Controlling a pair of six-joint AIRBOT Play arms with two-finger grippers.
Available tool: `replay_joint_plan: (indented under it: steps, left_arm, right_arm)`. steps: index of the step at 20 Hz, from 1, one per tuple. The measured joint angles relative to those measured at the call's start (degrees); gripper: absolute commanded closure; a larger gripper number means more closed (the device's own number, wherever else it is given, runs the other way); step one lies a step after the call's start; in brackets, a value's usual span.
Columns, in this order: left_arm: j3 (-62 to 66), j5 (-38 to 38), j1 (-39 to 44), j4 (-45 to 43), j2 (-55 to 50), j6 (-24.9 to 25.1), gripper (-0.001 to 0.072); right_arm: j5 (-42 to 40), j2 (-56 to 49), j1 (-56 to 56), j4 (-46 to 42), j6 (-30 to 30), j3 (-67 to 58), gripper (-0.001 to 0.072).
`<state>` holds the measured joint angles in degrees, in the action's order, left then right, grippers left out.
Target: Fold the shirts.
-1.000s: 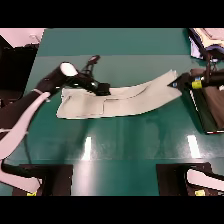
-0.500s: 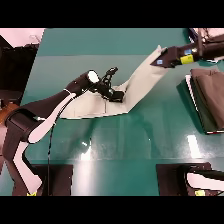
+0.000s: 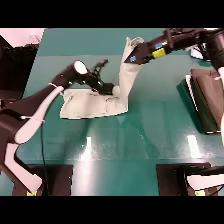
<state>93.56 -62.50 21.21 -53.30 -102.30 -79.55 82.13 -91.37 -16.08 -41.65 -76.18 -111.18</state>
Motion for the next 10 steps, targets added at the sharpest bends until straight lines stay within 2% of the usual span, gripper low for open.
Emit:
replay_joint_plan:
  steps: [4,10]
  left_arm:
    - [0.0,-5.2,-8.2,-8.1,10.3,0.2,0.0683]
    - [0.0,-11.8,-19.9,-18.5,24.8,0.4,0.0683]
  right_arm:
    - [-1.0,-4.9,-5.6,0.0,0.0,-3.7,0.0702]
    - [-8.5,-13.7,-15.1,0.0,2.1,-5.9,0.0699]
